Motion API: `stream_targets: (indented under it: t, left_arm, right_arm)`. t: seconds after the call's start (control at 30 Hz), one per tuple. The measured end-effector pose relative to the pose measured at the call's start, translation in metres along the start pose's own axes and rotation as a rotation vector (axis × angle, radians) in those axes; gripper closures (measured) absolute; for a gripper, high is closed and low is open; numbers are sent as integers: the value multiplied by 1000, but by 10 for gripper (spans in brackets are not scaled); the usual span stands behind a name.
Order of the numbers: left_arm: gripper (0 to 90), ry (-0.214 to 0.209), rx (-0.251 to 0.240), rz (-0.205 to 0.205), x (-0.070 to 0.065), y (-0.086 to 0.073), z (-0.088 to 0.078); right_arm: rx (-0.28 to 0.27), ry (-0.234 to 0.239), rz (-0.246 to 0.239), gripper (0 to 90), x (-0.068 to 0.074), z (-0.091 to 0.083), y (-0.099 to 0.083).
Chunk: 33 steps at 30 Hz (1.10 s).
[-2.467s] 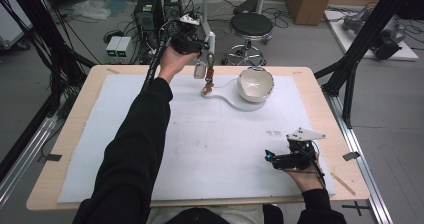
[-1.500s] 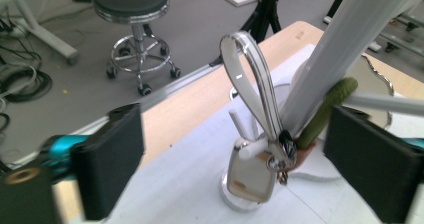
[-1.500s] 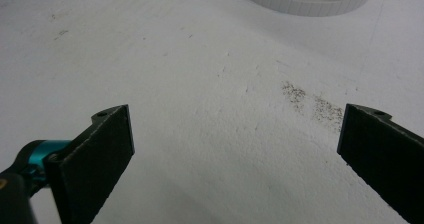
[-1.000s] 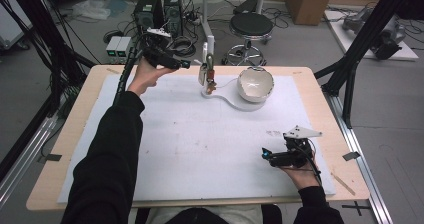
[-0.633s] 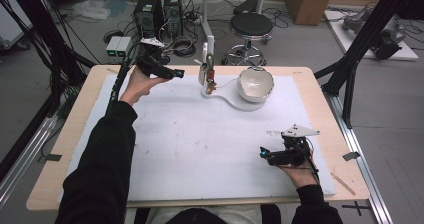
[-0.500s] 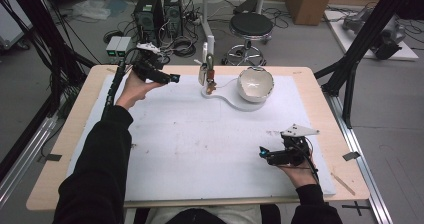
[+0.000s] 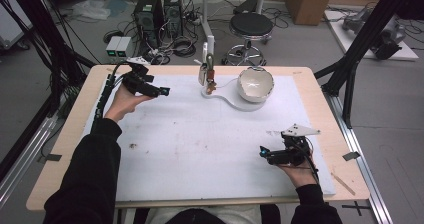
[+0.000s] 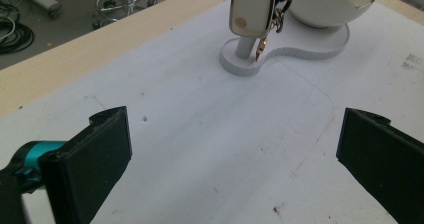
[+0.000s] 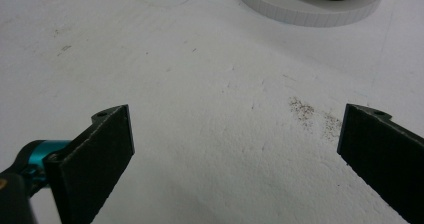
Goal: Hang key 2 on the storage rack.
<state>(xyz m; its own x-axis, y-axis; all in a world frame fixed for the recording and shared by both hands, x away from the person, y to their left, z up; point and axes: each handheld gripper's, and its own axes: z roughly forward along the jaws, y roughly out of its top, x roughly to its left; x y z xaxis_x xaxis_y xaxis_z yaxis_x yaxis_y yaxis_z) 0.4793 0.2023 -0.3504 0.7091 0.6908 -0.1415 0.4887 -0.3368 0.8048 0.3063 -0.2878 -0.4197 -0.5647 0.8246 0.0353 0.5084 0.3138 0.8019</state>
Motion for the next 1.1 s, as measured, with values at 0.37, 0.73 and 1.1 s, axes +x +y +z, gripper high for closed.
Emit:
stream_targets:
  t: [0.37,0.73,1.1]
  left_arm:
    - [17,14,18,-11,-3,-25,-10]
    - [17,23,9,-33,-9,-48,-27]
    - [17,30,-9,-48,-15,-62,-39]
  right_arm:
    - [0,-3,4,7,-1,-1,-1]
    - [5,0,1,7,-1,1,-1]
    - [5,-1,-1,7,-2,0,-2]
